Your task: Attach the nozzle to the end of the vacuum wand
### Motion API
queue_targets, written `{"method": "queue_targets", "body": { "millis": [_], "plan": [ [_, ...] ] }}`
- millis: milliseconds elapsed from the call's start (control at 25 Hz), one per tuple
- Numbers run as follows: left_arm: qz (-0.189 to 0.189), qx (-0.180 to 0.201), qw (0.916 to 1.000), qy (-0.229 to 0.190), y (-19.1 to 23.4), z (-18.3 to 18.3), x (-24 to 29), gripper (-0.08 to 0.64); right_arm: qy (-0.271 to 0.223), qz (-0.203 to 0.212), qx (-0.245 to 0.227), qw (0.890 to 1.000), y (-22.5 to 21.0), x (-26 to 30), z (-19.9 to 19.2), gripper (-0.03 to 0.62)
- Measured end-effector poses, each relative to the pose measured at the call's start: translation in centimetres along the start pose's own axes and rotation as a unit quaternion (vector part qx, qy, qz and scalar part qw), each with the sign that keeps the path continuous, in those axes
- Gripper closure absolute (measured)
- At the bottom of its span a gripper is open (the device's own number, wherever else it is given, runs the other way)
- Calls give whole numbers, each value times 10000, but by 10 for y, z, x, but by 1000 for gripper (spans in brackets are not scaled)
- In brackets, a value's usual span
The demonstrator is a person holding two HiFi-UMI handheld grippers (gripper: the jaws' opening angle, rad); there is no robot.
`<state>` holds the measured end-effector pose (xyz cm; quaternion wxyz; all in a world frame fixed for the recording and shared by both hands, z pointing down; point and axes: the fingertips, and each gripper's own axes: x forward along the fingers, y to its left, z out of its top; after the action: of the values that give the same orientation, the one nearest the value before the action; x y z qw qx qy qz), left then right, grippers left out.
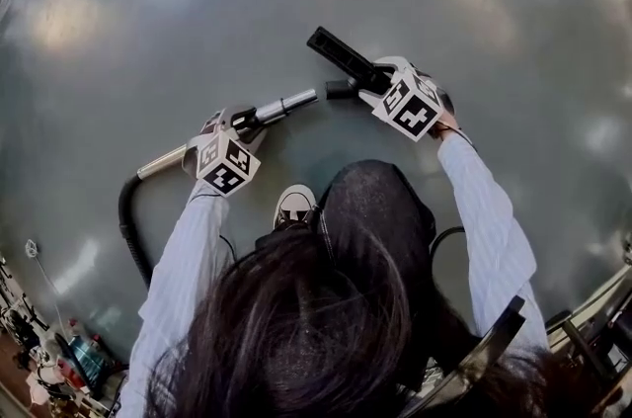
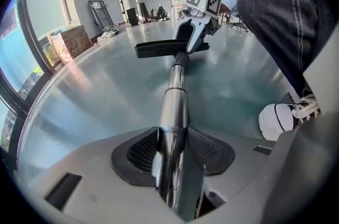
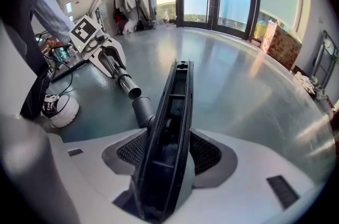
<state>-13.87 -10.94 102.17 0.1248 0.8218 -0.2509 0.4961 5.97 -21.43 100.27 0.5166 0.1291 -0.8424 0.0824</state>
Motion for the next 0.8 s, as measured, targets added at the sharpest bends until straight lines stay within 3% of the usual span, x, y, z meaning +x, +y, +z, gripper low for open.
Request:
{"method": "queue_targets", "body": {
  "millis": [280, 560, 800],
  "plan": [
    [26, -17, 10000, -45, -2, 1, 1, 385, -70, 239, -383, 9990, 8, 2, 23, 348],
    [9, -55, 10000, 11, -3, 2, 0, 385, -347, 388, 46, 9986, 9, -8, 31, 354],
    [-70, -6, 10000, -52, -5, 6, -4, 385, -511, 434, 67, 9977, 7, -16, 38, 356]
  ]
}}
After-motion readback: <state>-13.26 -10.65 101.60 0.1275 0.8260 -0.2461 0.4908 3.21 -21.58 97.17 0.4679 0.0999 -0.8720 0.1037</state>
